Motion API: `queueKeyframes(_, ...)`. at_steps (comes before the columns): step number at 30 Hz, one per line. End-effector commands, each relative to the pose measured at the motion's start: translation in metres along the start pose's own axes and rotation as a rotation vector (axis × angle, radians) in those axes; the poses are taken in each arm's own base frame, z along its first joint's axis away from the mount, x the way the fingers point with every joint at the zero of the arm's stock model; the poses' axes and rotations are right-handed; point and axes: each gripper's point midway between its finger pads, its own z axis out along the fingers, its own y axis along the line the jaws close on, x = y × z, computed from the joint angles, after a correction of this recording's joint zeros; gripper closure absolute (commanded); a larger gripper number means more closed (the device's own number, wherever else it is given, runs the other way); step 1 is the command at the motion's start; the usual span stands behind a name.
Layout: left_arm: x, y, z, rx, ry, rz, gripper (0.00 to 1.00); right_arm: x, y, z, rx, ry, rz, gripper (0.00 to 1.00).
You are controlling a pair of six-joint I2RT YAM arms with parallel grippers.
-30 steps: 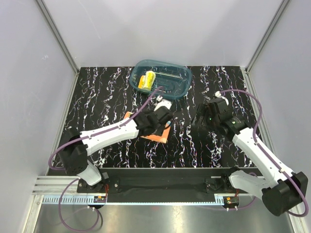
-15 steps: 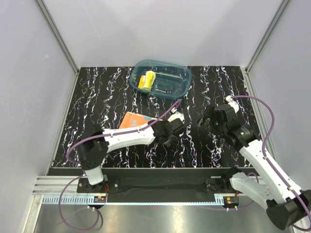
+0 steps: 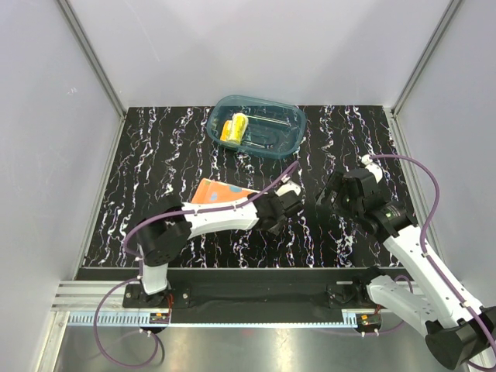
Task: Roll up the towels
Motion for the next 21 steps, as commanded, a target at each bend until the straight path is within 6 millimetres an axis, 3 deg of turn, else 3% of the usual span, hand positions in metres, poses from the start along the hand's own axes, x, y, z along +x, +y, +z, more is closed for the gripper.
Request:
queueKeyframes(1, -0.02, -0.008, 0.0, 0.003, -0.05, -0.018, 0.54, -0.006, -0.002, -0.005, 0.011, -0.029, -0.001, 0.0)
queueKeyframes(12, -0.001, -0.005, 0.026, -0.034, 0.003, -0.017, 0.52, 0.0, -0.004, -0.003, 0.009, -0.008, -0.009, 0.0)
queueKeyframes(21, 0.021, 0.01, 0.042, -0.073, 0.044, -0.056, 0.53, -0.001, -0.004, -0.002, 0.018, -0.006, -0.015, 0.0)
